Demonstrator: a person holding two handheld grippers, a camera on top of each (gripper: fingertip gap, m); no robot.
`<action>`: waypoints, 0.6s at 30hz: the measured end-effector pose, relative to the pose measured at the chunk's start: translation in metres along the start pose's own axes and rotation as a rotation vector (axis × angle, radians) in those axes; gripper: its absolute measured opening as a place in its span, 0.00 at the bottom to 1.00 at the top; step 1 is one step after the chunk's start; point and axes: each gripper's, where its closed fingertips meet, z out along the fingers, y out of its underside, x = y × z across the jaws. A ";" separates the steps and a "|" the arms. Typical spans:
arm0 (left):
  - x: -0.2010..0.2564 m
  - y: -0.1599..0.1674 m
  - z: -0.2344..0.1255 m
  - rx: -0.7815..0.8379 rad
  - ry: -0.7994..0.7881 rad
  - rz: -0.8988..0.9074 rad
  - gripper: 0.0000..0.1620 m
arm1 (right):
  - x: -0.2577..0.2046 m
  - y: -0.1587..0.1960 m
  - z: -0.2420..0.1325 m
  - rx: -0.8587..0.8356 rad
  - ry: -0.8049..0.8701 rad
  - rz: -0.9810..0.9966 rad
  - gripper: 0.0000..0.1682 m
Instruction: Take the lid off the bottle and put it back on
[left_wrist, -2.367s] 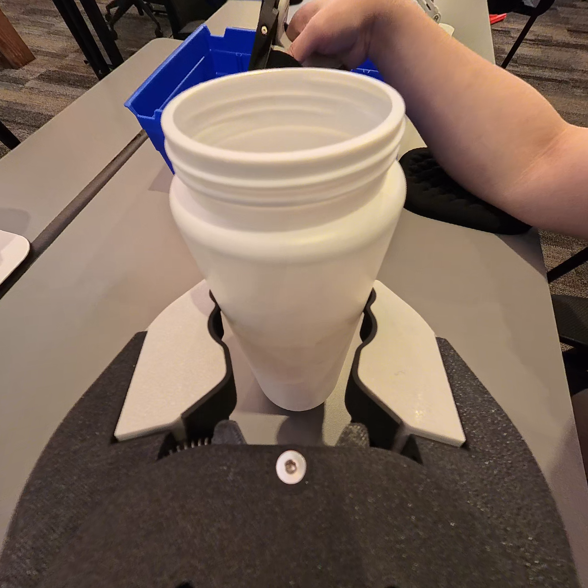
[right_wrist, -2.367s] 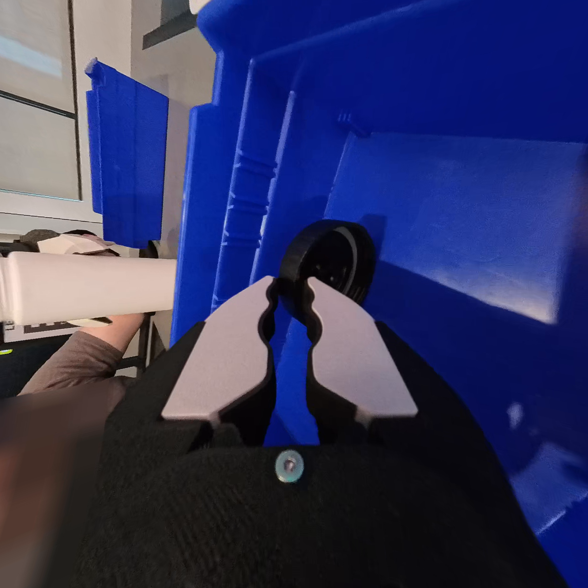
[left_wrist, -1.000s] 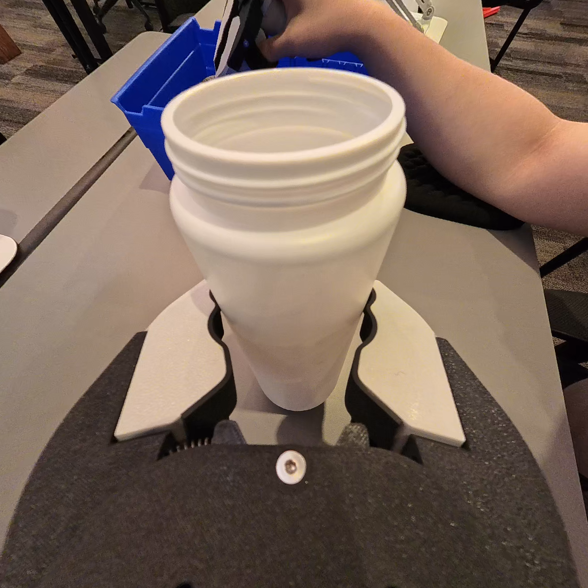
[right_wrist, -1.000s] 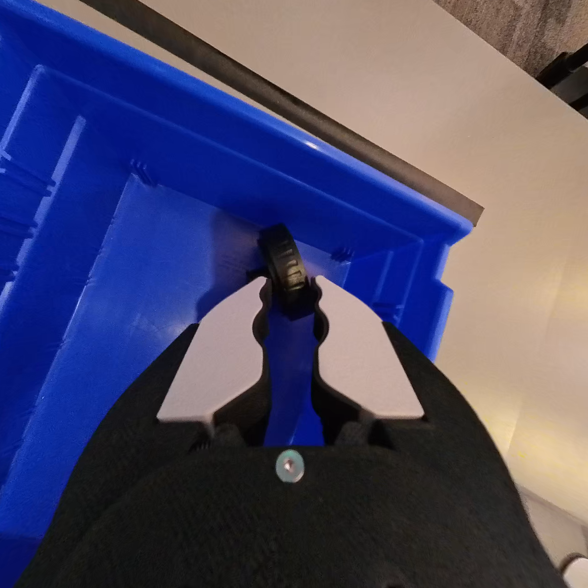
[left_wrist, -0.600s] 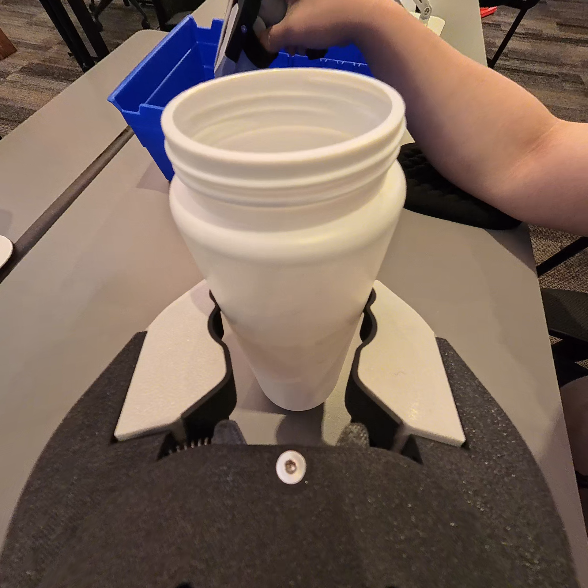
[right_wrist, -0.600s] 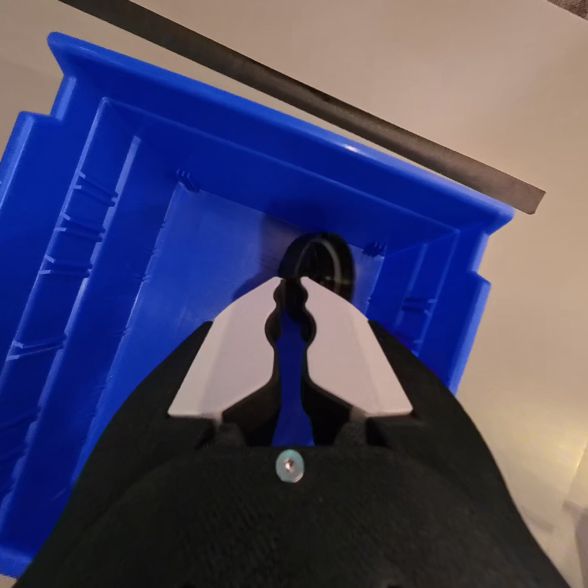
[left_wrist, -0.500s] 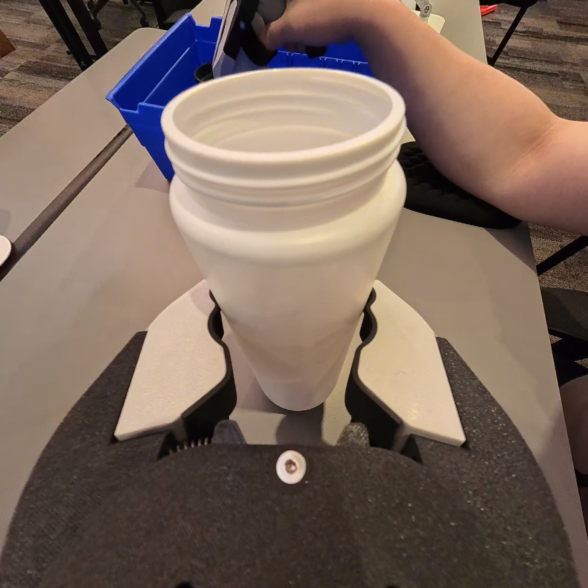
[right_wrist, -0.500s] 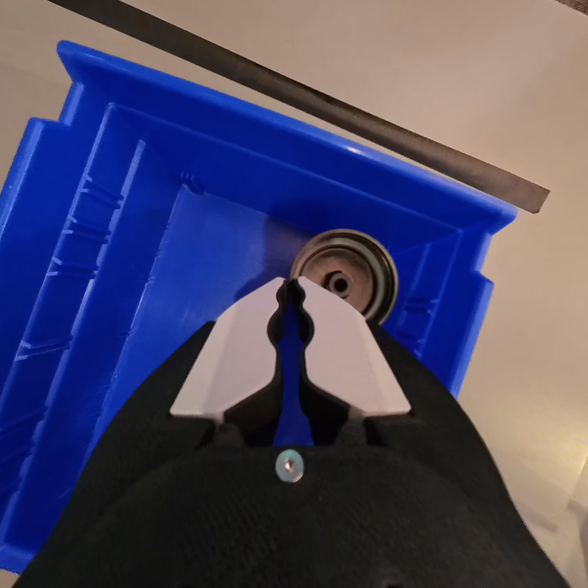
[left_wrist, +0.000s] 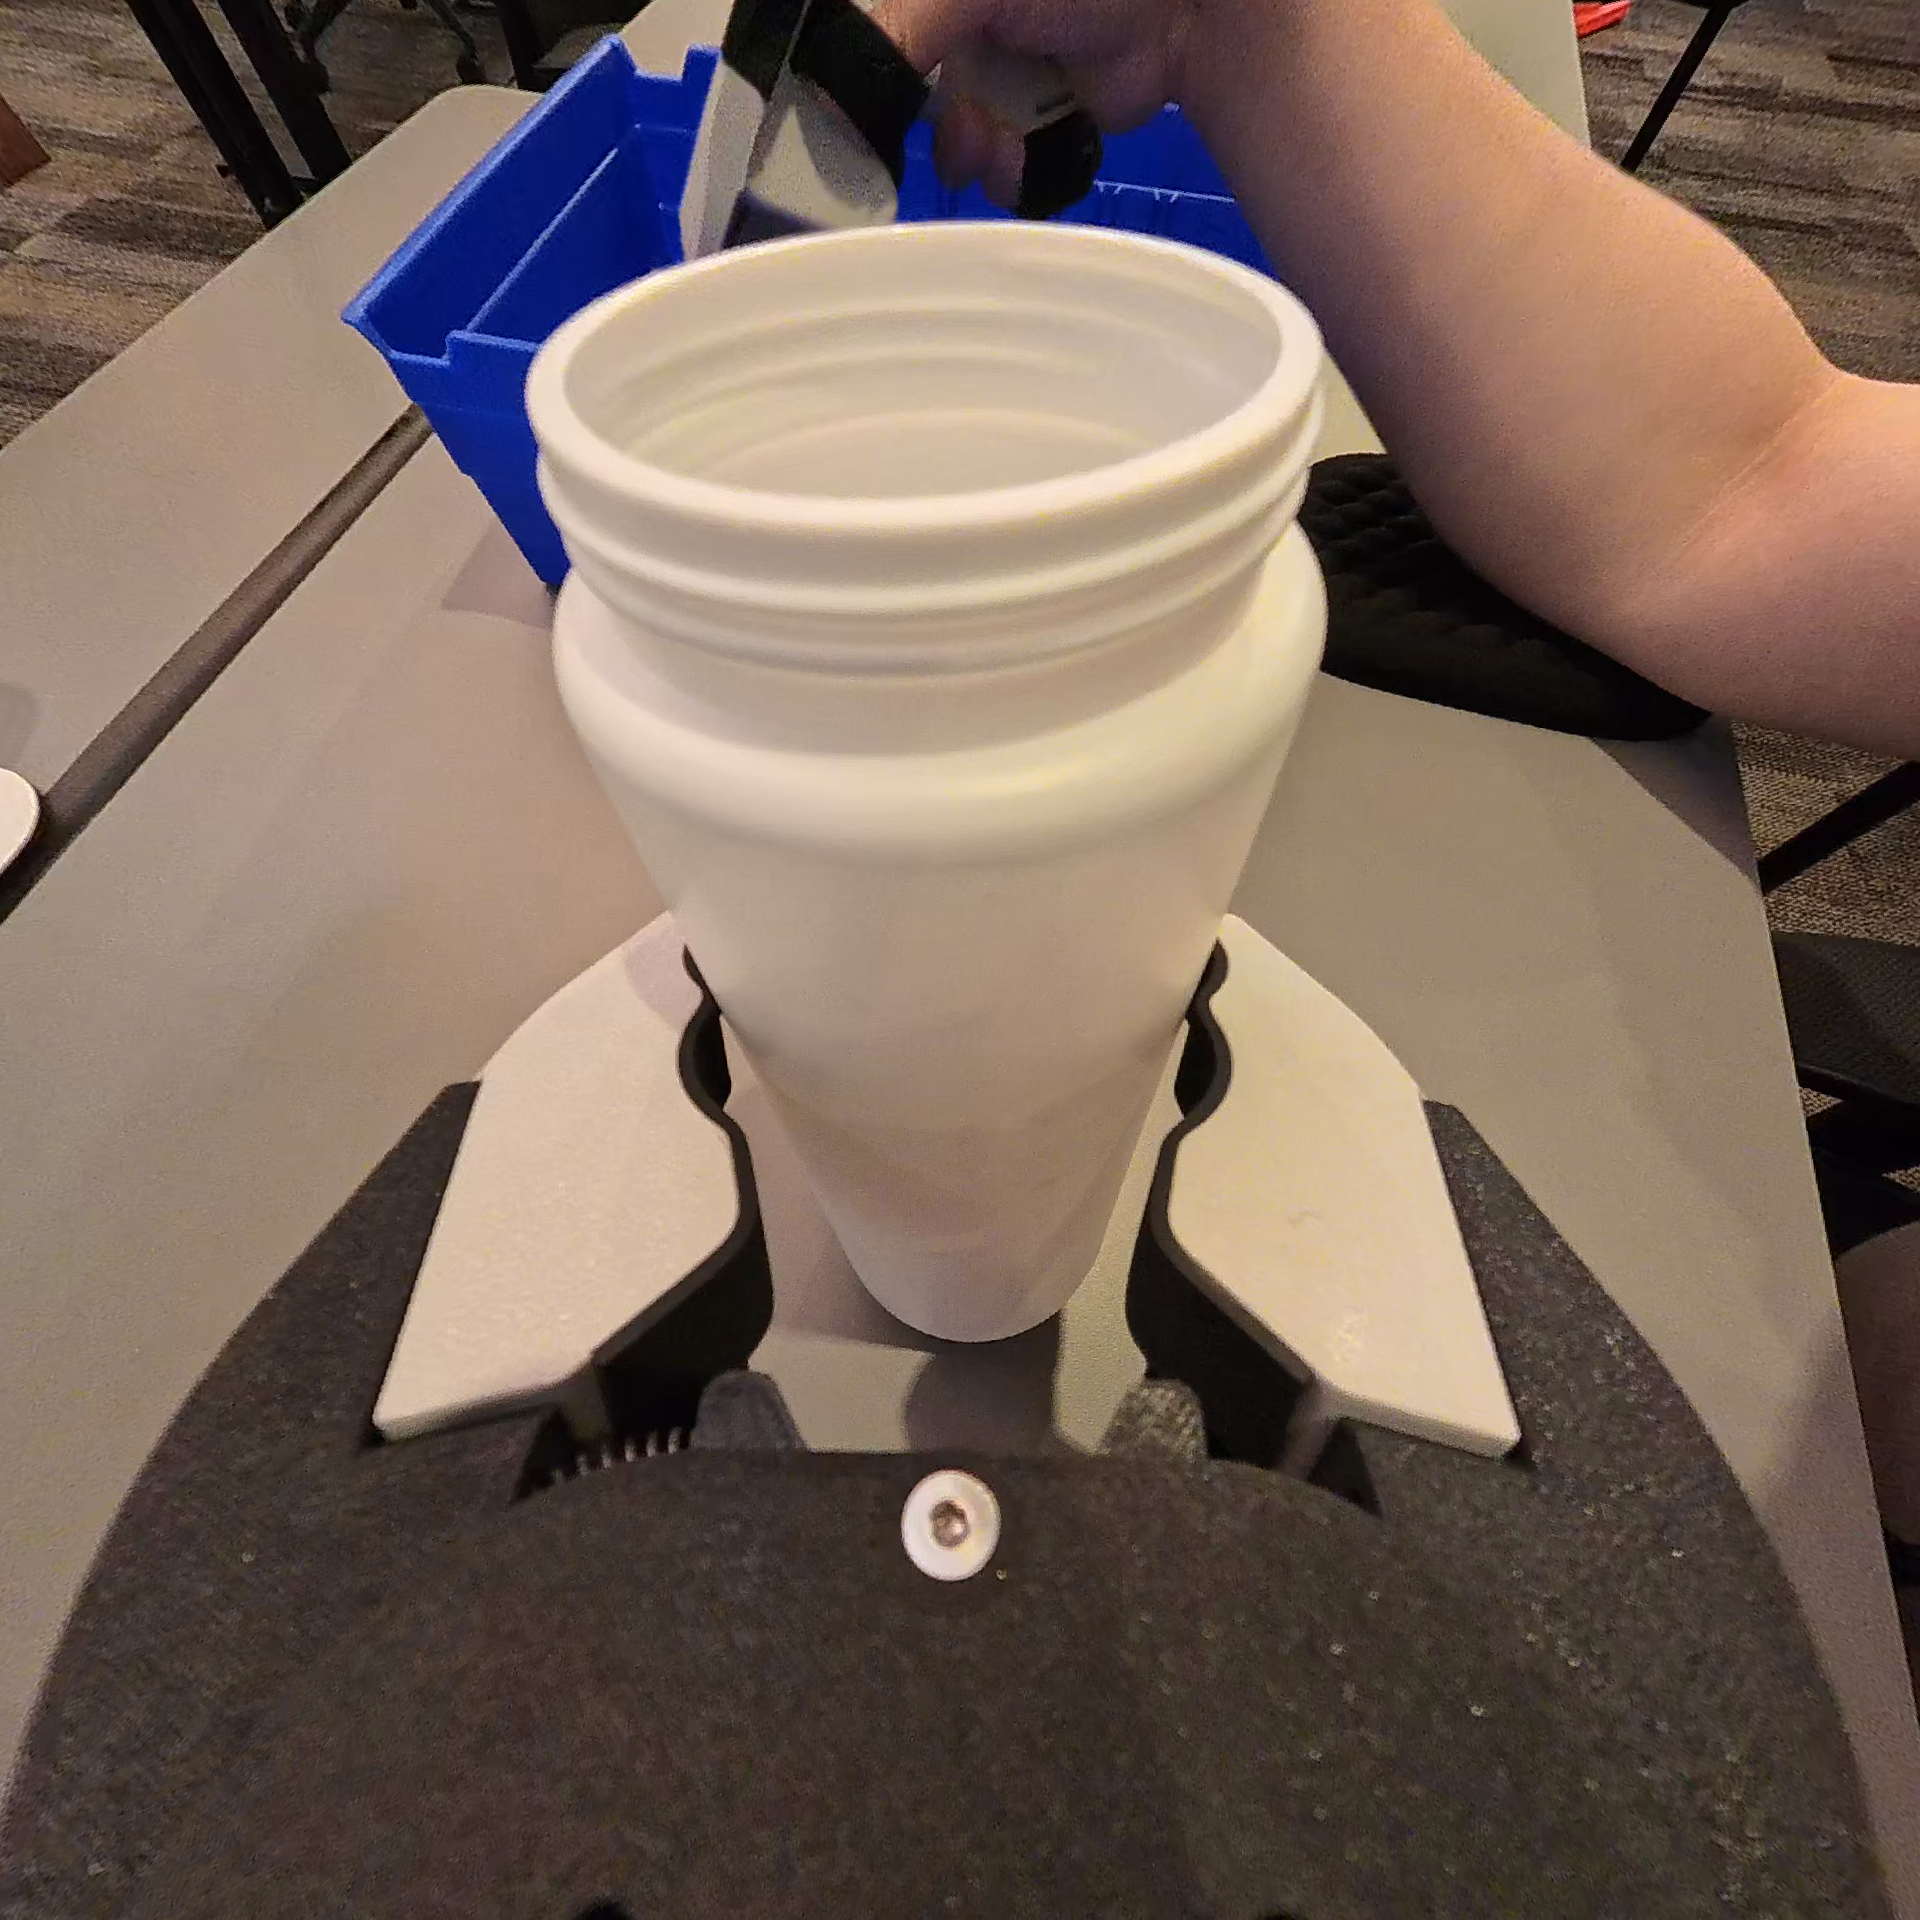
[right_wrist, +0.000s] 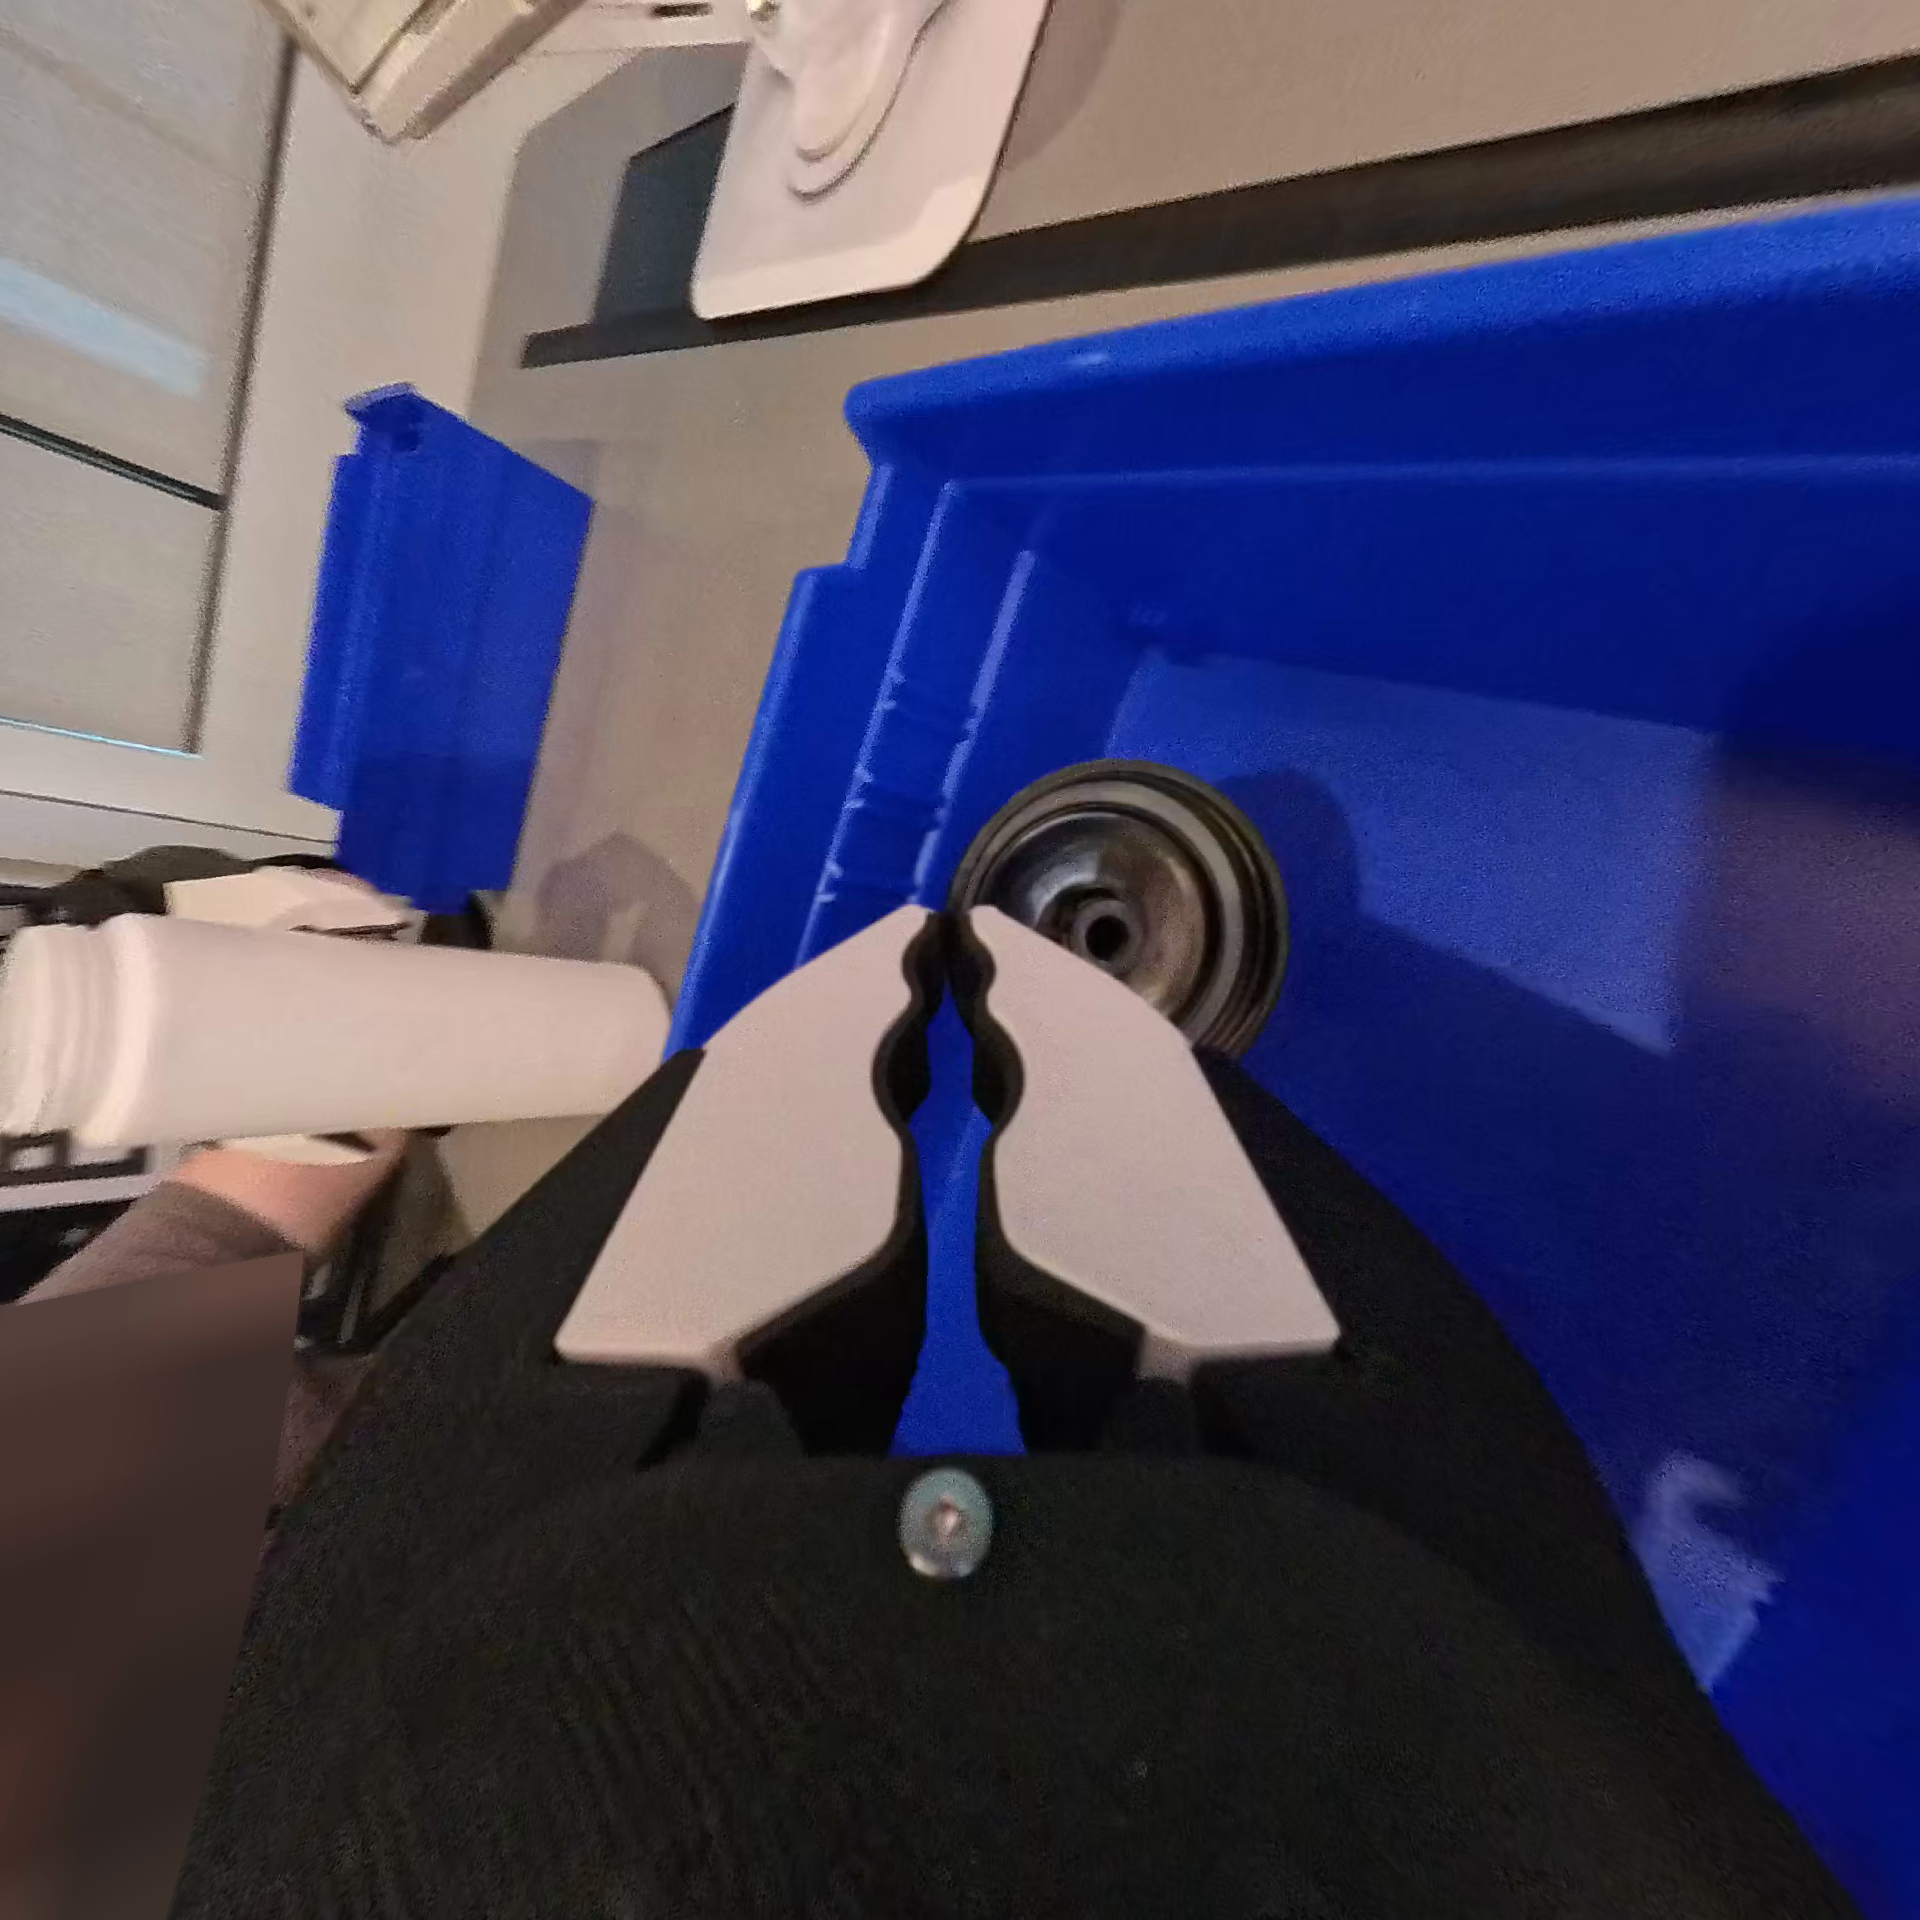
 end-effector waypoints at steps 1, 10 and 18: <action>0.000 0.000 0.000 0.001 0.000 0.000 0.53 | -0.004 0.005 0.002 -0.025 -0.047 0.024 0.03; 0.001 0.000 0.001 -0.001 0.002 0.004 0.53 | -0.009 0.021 0.015 -0.118 -0.136 0.080 0.02; -0.001 0.000 0.000 0.007 -0.008 0.004 0.53 | 0.001 0.020 0.018 -0.103 -0.144 0.122 0.03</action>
